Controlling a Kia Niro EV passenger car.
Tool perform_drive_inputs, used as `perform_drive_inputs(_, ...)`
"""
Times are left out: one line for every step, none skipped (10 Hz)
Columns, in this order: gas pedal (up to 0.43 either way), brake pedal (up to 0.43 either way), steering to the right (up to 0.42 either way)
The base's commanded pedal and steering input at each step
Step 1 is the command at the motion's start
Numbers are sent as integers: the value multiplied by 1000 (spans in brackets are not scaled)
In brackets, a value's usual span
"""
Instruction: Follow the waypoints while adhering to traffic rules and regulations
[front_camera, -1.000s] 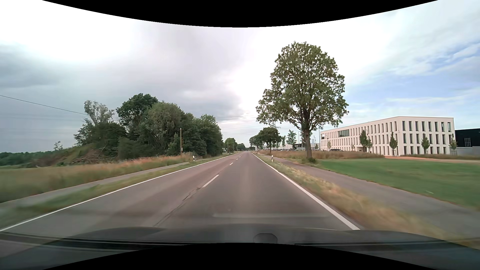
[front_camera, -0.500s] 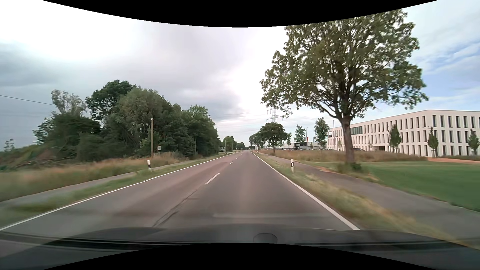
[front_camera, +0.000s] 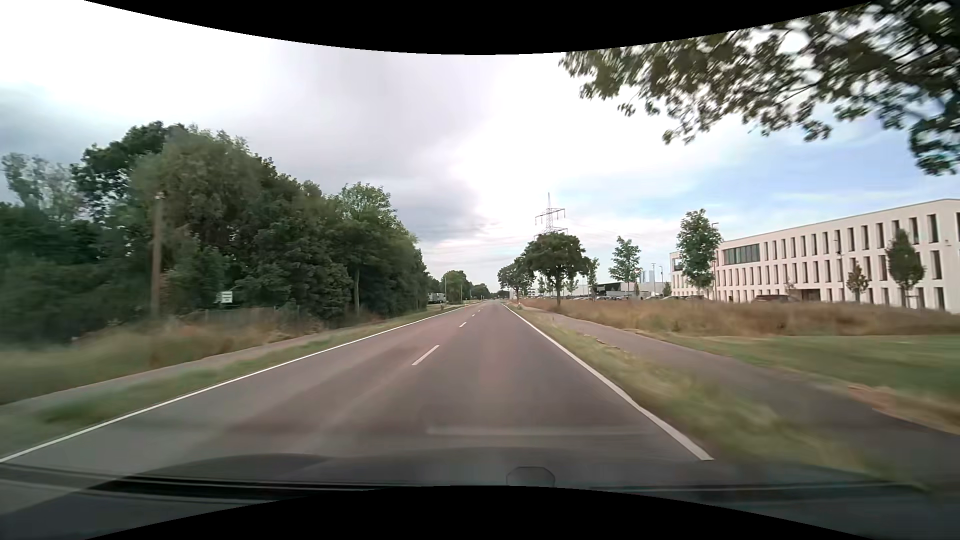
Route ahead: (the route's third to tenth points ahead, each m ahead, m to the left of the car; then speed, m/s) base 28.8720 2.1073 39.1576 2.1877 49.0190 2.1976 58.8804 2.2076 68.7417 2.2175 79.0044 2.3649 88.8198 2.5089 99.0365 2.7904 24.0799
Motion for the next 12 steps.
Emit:
perform_drive_inputs(390, 0, -1)
perform_drive_inputs(390, 0, -1)
perform_drive_inputs(370, 0, -1)
perform_drive_inputs(350, 0, -1)
perform_drive_inputs(350, 0, -1)
perform_drive_inputs(339, 0, -2)
perform_drive_inputs(339, 0, -2)
perform_drive_inputs(339, 0, -2)
perform_drive_inputs(331, 0, -2)
perform_drive_inputs(268, 0, -2)
perform_drive_inputs(268, 0, -2)
perform_drive_inputs(268, 0, -2)
